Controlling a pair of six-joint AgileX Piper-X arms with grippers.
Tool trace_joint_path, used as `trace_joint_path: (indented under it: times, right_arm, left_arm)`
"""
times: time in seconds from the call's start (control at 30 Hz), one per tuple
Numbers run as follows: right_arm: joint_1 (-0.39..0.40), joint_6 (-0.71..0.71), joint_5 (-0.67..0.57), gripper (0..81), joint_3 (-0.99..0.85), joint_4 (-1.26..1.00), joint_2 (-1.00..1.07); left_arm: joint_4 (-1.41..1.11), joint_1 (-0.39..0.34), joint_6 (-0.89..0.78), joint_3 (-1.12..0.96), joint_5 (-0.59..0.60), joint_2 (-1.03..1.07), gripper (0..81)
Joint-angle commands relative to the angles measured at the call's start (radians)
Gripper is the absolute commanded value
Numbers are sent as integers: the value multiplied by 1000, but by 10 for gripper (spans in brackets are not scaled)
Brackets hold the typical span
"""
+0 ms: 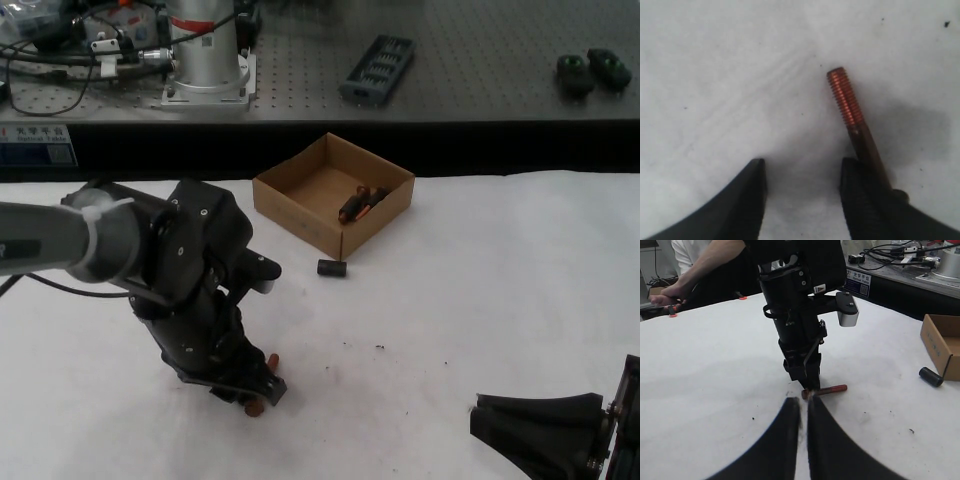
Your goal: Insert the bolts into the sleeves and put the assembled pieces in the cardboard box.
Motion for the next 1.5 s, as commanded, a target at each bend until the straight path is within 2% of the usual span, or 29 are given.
trace_joint_path:
  times: [0.0,0.43,0.57,0.77,1.0,1.2,1.37,1.47]
  right_arm:
    - [-6,0,3,58,-1,-11,-6]
    - [-6,0,3,58,-1,-11,-6]
    - [-6,0,3,58,-1,-11,-6]
    - [-6,0,3,58,-1,-11,-6]
    - [-6,0,3,58,-1,-11,-6]
    - [-6,0,3,58,-1,-11,-6]
    - [-6,0,3,58,-1,-11,-6]
    - [-6,0,3,58,-1,-11,-6]
  left_arm:
    - [0,1,-17,12,-10,5,347]
    - [-10,1,-9,1,-25,5,347]
    - [62,1,-9,-55,-63,5,347]
    - [197,1,-9,-162,-58,-13,347]
    - [202,1,-9,-187,69,-85,347]
    - [211,1,-11,-187,80,-101,347]
    - [214,1,-18,-187,216,-101,347]
    - [212,1,-25,-187,228,-101,347]
